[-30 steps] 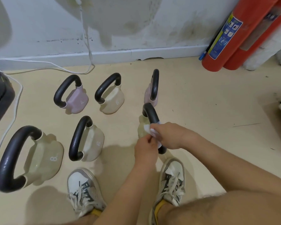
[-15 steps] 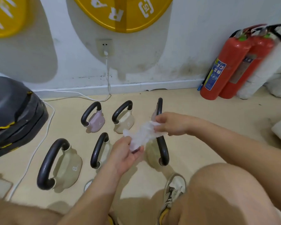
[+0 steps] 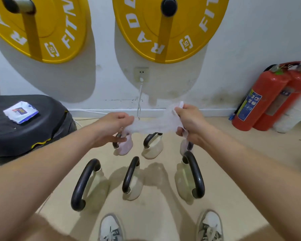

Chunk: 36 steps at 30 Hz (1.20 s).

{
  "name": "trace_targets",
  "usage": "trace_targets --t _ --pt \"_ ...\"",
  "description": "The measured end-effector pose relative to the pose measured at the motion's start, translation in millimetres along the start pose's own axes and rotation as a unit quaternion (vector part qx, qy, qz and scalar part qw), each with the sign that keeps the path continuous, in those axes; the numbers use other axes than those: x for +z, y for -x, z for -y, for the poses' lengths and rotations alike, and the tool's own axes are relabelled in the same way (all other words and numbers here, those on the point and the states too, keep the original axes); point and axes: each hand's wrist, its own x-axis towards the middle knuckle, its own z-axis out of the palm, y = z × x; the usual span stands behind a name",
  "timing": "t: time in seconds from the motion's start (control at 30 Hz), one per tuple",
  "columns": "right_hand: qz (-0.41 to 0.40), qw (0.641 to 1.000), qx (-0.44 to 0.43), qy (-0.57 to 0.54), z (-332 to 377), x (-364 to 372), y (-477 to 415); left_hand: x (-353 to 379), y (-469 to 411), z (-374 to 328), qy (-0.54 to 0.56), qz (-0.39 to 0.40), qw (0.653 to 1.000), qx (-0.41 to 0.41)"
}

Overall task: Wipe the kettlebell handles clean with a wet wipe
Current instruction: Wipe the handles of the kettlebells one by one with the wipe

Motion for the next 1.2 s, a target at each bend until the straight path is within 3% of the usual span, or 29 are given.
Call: trace_targets --t 0.1,0.23,0.33,0.47,0.67,0.77,0.83,0.9,0.97,1.03,1.1,1.2 --pt "-0.065 0.996 0.03 -0.05 -9.8 10.3 -1.2 -30.4 -9.6 4.5 0.085 0.015 0.996 0.019" --pt "-0.123 0.988 0.054 -0.077 -47.5 29.8 -4.5 -46.6 -19.3 14.0 0.267 -0.002 0.962 0.05" --pt "-0.144 0.988 0.035 -0.043 -95.6 53.2 -11.0 -45.2 -18.7 45.2 0.29 -0.023 0.956 0.026" --pt "-0.177 0.981 0.046 0.064 -158.7 76.0 -23.2 -34.3 -18.1 129.7 0.088 -0.137 0.986 -0.019" --pt "-0.127 0.981 0.03 0.143 -212.0 86.8 -34.3 -10.4 -18.8 217.0 -0.109 -0.228 0.967 0.009" --pt "-0.083 0.981 0.063 0.161 -235.0 98.4 -40.4 -5.6 -26.2 239.2 -0.31 -0.228 0.923 0.011" --pt "-0.027 0.975 0.138 0.174 -249.1 103.3 -44.3 2.8 -28.8 248.3 -0.484 -0.168 0.858 -0.039" --pt "0.05 0.952 0.196 0.232 -259.2 105.1 -46.7 16.4 -24.7 253.4 -0.572 -0.14 0.808 -0.018" --pt "0.054 0.938 0.128 0.317 -264.0 103.2 -49.8 30.0 -21.0 251.1 -0.529 -0.154 0.833 0.04" --pt "0.044 0.914 -0.025 0.404 -261.1 102.3 -56.4 43.2 -26.0 253.3 -0.361 -0.132 0.923 0.037" --pt "0.09 0.856 -0.125 0.493 -253.2 105.1 -69.0 58.0 -39.1 258.7 -0.159 -0.07 0.984 -0.047" --pt "0.2 0.731 -0.168 0.63 -241.0 115.8 -89.0 76.8 -54.2 273.6 -0.053 -0.088 0.992 -0.073"
